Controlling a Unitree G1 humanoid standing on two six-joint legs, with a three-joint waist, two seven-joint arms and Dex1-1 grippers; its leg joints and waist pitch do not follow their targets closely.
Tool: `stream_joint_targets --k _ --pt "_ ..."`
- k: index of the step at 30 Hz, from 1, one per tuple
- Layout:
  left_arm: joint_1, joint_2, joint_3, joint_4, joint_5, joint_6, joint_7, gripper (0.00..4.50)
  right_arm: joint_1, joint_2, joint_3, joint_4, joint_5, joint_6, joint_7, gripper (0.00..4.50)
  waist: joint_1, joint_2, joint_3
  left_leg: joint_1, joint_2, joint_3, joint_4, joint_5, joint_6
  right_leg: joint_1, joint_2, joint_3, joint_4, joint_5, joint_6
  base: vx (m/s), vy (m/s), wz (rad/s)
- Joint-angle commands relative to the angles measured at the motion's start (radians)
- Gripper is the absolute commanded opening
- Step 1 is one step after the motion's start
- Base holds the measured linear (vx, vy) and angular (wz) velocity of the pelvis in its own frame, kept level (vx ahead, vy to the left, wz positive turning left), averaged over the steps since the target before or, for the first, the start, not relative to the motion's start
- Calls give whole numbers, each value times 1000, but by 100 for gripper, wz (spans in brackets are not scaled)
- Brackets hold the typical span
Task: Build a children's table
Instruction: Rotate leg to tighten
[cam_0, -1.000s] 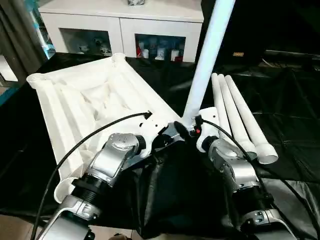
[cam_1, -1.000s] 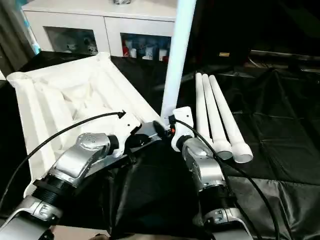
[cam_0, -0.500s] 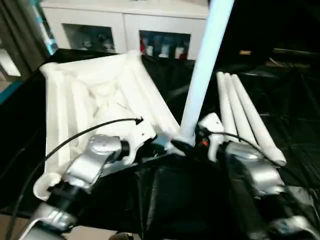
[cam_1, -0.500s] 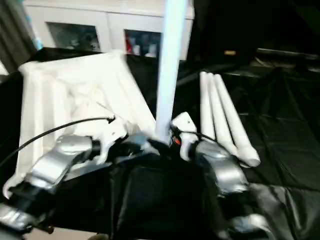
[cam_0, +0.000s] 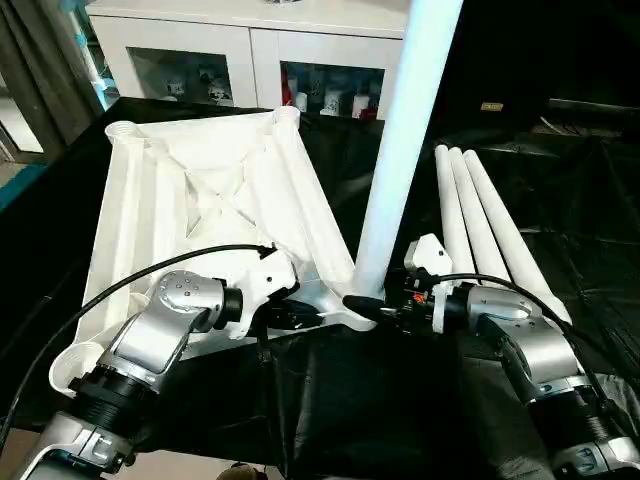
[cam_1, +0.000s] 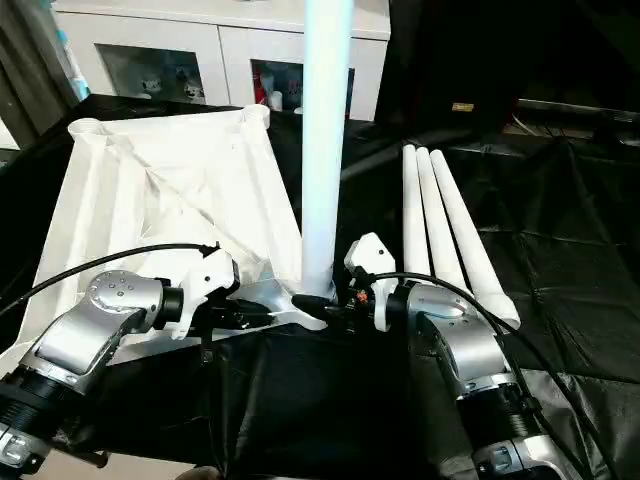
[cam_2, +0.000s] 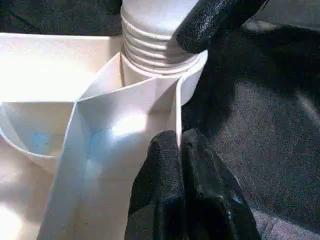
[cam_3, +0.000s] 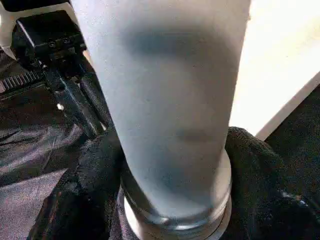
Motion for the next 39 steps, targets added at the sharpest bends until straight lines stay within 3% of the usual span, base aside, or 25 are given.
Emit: stream_joint_targets --k 1,6,7,11,14,15,20,21,23,26,30,33,39 --pt "-9 -16 2 -15 -10 -10 13 0 24 15 7 2 -1 11 -22 273 1 5 -77 21 25 -6 -66 -162 51 51 -57 44 -59 -48 -259 0 0 0" --pt "-45 -74 19 47 26 10 130 0 14 82 -39 97 -37 0 -202 269 -4 4 -70 25 24 -6 -71 -218 23 45 -59 44 -72 -152 -242 0 0 0" --pt "-57 -92 25 67 32 14 160 0 8 99 -51 121 -41 0 -243 267 -7 4 -67 26 23 -8 -74 -248 9 44 -61 44 -79 -223 -223 0 0 0" --pt "-128 -198 43 167 68 39 331 0 -40 204 -105 254 -65 -10 -480 267 -12 6 -64 28 22 -12 -78 -288 -18 38 -61 43 -90 -314 -191 0 0 0" --pt "-161 -250 54 214 84 55 421 0 -71 259 -126 314 -68 -20 -577 267 -14 11 -63 28 22 -14 -80 -310 -23 35 -62 43 -95 -336 -177 0 0 0" --pt "-174 -272 58 230 86 59 450 0 -88 283 -131 337 -67 -18 -610 267 -14 7 -63 30 21 -13 -79 -323 -24 33 -61 42 -98 -344 -172 0 0 0" --pt "-200 -312 54 253 84 51 463 0 -143 338 -121 394 -74 -39 -637 267 -16 8 -63 28 20 -16 -82 -340 -20 32 -61 39 -101 -365 -160 0 0 0" --pt "-200 -312 54 253 84 49 460 0 -145 339 -121 396 -74 -43 -632 323 -16 8 -63 26 20 -16 -82 -339 -18 33 -61 40 -102 -358 -158 0 0 0" --pt "-187 -293 43 236 81 34 418 0 -146 327 -114 390 -80 -58 -589 337 -16 2 -62 25 21 -15 -83 -334 -11 32 -61 40 -101 -347 -160 0 0 0" --pt "-159 -257 32 192 63 -3 345 0 -138 290 -96 358 -84 -61 -531 363 -17 2 -65 18 21 -15 -83 -299 1 38 -61 41 -96 -308 -166 0 0 0" --pt "-120 -208 17 131 32 -9 251 0 -128 233 -77 315 -83 -59 -443 363 -16 4 -68 17 24 -10 -77 -241 22 40 -61 43 -84 -202 -202 0 0 0" --pt "-91 -156 5 101 23 -24 179 0 -104 160 -49 240 -67 -64 -300 363 -13 5 -72 13 25 -9 -73 -172 46 48 -57 41 -71 -89 -232 0 0 0" --pt "-53 -74 10 49 -7 -34 54 0 -50 33 2 106 -48 -70 -88 363 -5 11 -74 22 27 -6 -69 -158 73 48 -55 41 -61 4 -267 0 0 0"
